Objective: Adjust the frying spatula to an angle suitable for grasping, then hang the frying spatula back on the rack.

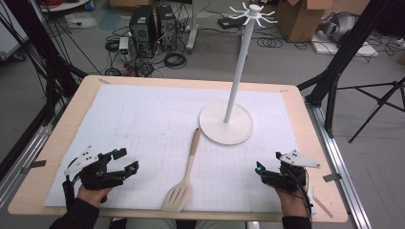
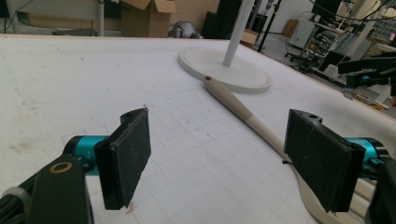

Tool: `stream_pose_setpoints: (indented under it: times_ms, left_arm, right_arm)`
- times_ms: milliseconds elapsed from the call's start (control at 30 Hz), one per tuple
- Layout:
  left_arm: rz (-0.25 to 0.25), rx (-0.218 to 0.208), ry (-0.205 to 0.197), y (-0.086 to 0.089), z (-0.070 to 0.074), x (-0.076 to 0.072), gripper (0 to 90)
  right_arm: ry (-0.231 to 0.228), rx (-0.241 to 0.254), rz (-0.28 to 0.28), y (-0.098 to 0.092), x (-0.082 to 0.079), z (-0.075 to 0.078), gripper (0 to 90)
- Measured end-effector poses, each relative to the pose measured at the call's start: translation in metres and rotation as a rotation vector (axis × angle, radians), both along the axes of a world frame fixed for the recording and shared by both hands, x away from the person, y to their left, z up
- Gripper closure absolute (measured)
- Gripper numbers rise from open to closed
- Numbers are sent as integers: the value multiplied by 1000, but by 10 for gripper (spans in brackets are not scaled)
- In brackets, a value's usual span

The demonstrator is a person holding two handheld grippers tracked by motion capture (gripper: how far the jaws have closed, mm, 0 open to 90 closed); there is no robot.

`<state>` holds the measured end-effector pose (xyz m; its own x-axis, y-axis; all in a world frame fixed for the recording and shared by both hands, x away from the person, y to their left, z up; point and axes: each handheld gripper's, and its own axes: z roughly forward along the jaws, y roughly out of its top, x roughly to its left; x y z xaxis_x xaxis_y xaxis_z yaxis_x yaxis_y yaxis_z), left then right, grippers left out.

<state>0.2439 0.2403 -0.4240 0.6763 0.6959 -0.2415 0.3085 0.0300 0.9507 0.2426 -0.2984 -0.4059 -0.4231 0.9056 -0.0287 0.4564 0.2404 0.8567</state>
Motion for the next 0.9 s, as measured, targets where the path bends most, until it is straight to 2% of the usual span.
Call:
stream_pose_setpoints:
  times_ms: [167, 333, 400, 500, 600, 733, 833, 900]
  left_arm:
    - [3, 0, 7, 0, -1, 0, 232]
    - [2, 10, 2, -2, 0, -1, 232]
    - [3, 26, 5, -2, 0, 0, 231]
    - [17, 21, 14, -3, -1, 2, 232]
    - [8, 28, 24, -5, -1, 4, 231]
    - [-1, 30, 14, -8, 0, 4, 231]
    - [-16, 42, 27, -12, 0, 5, 232]
    - [-30, 72, 52, -15, -1, 5, 250]
  right_arm:
    - [-7, -25, 20, 3, 0, -1, 194]
    - [-14, -17, 13, 2, 0, 0, 194]
    - [-14, -18, 13, 1, -1, 0, 195]
    - [-10, -8, 17, 1, -3, 0, 195]
    - [-9, -6, 9, 0, -4, -1, 195]
    - [-9, -6, 0, -2, -7, -1, 195]
    - [-9, -8, -4, -3, -8, -1, 194]
    - [-9, -14, -9, -3, -8, -1, 195]
